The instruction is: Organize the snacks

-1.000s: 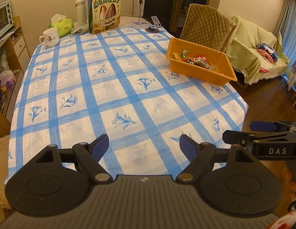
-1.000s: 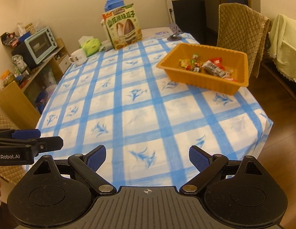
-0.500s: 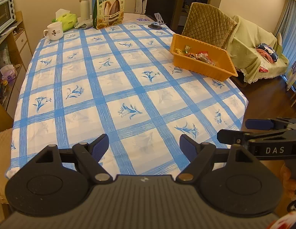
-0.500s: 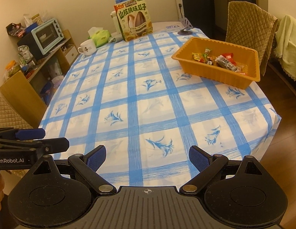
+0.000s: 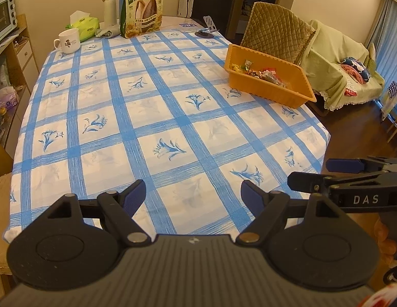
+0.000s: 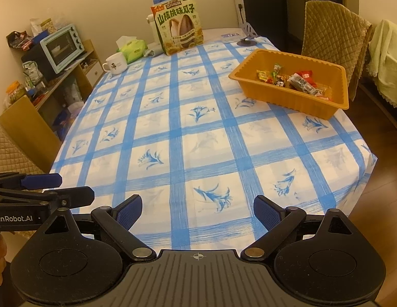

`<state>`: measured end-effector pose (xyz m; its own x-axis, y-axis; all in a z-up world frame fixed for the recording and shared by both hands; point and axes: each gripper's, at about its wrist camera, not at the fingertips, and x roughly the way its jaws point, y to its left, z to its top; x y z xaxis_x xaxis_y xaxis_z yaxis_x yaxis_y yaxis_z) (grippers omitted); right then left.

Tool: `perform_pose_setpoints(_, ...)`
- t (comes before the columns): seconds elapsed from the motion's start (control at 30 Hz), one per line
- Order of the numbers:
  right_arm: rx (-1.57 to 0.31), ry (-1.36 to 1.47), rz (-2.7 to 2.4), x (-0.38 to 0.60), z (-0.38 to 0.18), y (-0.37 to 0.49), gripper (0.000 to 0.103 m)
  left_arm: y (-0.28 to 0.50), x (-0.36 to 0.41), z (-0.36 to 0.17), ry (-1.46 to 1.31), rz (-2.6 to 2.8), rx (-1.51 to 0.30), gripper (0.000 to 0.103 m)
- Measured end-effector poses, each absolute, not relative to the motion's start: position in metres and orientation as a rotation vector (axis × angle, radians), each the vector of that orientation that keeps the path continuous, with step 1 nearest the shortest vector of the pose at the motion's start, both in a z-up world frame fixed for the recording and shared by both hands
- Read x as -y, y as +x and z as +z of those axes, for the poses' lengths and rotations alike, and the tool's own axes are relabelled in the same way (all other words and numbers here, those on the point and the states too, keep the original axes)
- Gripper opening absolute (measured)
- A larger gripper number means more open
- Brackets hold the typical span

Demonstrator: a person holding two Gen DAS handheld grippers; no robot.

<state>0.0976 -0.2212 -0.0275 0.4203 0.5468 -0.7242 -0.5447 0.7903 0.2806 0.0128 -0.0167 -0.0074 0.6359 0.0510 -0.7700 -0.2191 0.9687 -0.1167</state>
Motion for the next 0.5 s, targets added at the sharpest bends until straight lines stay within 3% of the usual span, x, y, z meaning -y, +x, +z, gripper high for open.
perform_pose_setpoints(0.5,-0.911,0.003,0.680,0.2217,-0.0284,0.1002,0.093,0.0167,0.0173,-0.0093,-0.208,0.152,-0.872,0.080)
